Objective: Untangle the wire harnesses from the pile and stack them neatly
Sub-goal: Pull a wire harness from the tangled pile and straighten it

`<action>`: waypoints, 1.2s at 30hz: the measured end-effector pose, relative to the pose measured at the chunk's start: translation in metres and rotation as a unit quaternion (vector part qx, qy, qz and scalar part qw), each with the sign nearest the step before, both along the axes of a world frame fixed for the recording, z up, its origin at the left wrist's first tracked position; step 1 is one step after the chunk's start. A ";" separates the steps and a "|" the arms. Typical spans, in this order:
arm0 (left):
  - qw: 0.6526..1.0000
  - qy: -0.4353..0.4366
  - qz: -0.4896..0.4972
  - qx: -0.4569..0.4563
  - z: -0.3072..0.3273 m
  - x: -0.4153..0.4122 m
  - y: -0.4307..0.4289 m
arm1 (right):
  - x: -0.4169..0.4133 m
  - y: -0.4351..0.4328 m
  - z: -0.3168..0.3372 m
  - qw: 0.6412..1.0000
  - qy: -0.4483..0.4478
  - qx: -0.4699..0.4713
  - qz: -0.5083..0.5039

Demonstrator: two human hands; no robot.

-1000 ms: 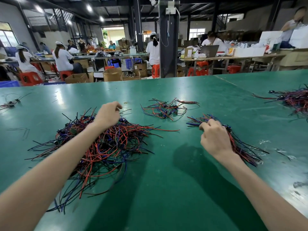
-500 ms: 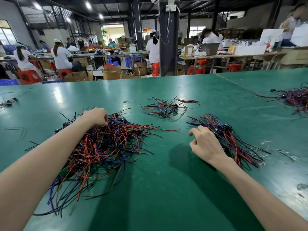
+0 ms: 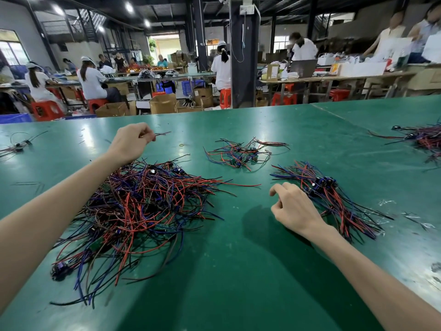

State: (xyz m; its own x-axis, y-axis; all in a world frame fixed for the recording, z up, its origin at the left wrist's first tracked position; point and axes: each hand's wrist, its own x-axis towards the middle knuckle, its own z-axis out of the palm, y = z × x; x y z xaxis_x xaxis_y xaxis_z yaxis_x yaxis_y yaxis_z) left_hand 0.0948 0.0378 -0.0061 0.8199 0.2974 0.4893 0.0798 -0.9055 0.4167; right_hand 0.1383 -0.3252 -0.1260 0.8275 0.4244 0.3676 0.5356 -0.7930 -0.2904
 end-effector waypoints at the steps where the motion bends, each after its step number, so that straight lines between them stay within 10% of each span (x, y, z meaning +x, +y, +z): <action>1: 0.999 -0.020 0.005 -0.026 0.001 -0.002 -0.004 | 0.000 0.001 0.000 1.000 0.002 0.005 0.001; 9: 0.933 -0.146 -0.172 -0.280 0.025 -0.017 -0.068 | -0.005 0.004 0.001 0.998 0.002 0.057 0.021; 23: 0.665 -0.061 -0.218 -0.712 -0.056 -0.038 -0.168 | -0.006 0.007 0.004 0.994 0.013 0.089 0.060; 36: 0.590 -0.026 -0.246 -0.768 -0.086 -0.052 -0.172 | -0.014 0.010 0.010 0.973 0.107 0.185 0.088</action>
